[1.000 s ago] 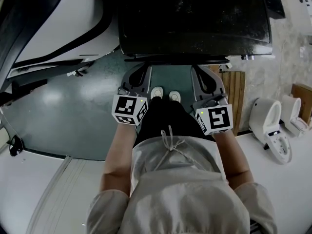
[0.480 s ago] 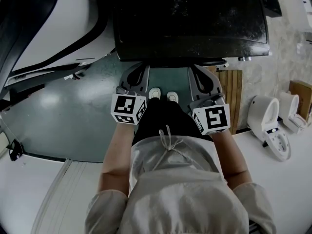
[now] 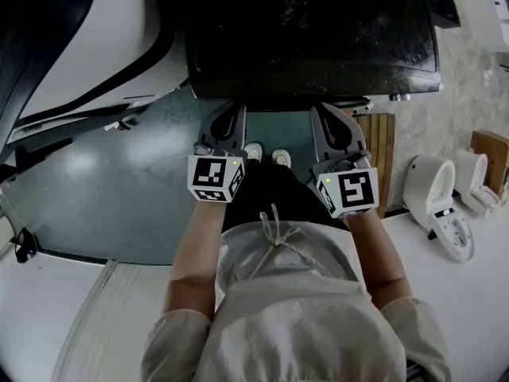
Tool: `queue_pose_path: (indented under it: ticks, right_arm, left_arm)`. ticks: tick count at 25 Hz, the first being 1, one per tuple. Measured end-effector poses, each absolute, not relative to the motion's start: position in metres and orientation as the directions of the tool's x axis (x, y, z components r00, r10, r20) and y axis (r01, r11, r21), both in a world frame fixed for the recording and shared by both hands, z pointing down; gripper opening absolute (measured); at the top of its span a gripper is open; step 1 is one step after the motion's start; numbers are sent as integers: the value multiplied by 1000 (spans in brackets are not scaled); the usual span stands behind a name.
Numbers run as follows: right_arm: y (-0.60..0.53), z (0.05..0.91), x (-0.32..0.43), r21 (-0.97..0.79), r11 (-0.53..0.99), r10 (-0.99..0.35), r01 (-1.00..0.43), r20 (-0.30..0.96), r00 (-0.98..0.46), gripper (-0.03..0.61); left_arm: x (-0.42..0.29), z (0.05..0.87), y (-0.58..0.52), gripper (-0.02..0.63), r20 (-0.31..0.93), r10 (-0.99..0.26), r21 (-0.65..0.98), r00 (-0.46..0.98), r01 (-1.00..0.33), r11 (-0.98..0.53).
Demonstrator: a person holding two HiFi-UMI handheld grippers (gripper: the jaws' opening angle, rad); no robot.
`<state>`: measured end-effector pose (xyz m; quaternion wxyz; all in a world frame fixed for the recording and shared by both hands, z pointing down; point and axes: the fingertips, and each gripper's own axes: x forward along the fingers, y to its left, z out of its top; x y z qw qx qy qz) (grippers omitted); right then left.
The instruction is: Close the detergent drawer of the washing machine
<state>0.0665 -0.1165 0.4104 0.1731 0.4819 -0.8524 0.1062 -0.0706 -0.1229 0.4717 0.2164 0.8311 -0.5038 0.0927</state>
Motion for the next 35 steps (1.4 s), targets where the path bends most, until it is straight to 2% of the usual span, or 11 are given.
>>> queue_pose_path:
  ticks: [8, 18, 29, 35]
  right_arm:
    - [-107, 391, 63, -7, 528, -787, -849, 371, -492, 8]
    - [-81, 348, 75, -12, 561, -782, -828, 320, -535, 7]
    - [-55, 281, 85, -24, 600, -772, -800, 245, -587, 8]
    - [-48, 244, 92, -12, 602, -786, -799, 171, -595, 7]
  left_arm:
    - [-71, 468, -115, 17, 429, -773, 228, 467, -884, -407]
    - [-78, 383, -91, 18, 374, -799, 176, 471, -882, -437]
    - [-73, 258, -58, 18, 223, -823, 26, 522, -848, -530]
    - [-78, 214, -46, 18, 146, -849, -12, 509, -857, -515]
